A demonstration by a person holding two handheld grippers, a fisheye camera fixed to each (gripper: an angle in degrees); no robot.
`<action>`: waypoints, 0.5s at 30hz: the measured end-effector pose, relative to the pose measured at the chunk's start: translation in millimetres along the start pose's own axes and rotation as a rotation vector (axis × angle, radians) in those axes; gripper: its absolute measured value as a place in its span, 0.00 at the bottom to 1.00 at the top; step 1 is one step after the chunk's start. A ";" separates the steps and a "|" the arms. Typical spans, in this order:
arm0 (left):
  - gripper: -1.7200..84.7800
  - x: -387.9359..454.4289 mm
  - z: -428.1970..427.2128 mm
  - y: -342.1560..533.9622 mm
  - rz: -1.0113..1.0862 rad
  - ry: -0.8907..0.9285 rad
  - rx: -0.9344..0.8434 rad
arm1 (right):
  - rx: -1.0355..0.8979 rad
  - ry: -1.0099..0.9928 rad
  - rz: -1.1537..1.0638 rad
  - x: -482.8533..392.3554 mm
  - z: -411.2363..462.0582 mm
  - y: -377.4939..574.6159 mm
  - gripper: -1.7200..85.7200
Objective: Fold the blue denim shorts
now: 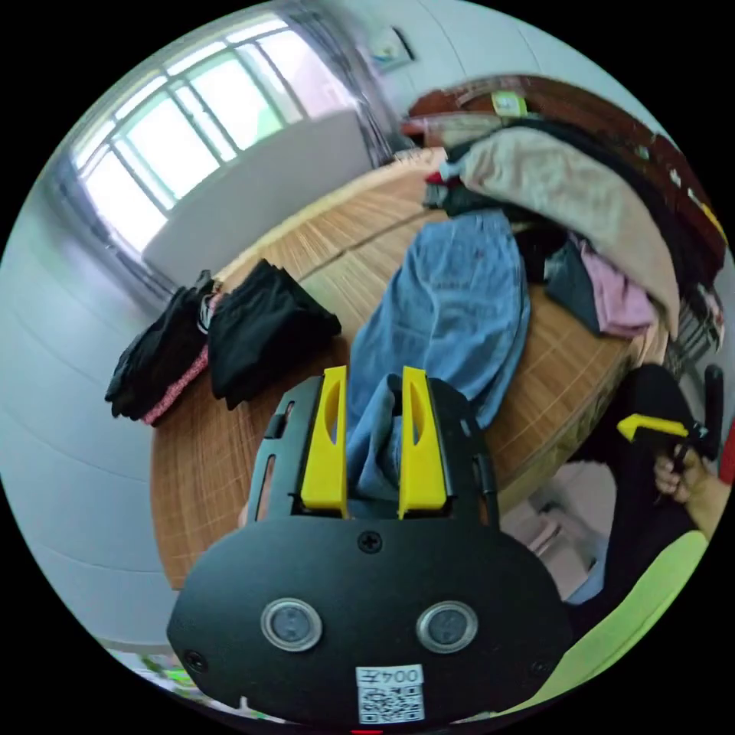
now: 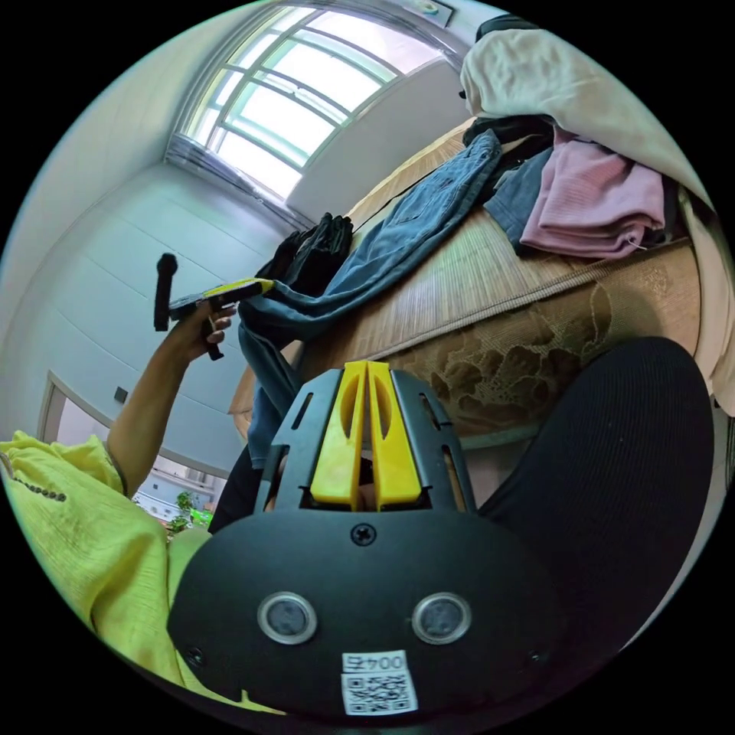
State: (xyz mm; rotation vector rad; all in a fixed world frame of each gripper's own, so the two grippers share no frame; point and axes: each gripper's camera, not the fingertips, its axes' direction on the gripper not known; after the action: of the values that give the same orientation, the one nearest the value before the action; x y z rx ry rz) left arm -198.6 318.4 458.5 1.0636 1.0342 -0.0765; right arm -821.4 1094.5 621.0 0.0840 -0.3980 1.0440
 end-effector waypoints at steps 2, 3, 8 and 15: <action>0.10 20.0 36.2 -21.6 0.095 -0.011 -0.134 | 0.008 -0.021 0.020 8.0 4.0 4.0 0.01; 0.09 22.8 43.3 -25.7 0.105 -0.003 -0.159 | 0.016 -0.027 0.026 11.8 6.7 6.6 0.01; 0.04 29.0 64.1 -54.5 0.118 0.065 -0.272 | 0.021 -0.042 0.034 23.2 21.0 15.3 0.01; 0.03 -42.4 -41.8 -62.9 -0.197 0.195 0.139 | 0.052 -0.096 0.064 41.5 38.9 27.8 0.12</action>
State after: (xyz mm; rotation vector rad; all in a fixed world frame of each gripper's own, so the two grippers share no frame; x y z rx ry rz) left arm -281.6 299.2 442.8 1.1073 1.3243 -0.2101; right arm -837.9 1132.9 668.6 0.1691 -0.4630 1.1163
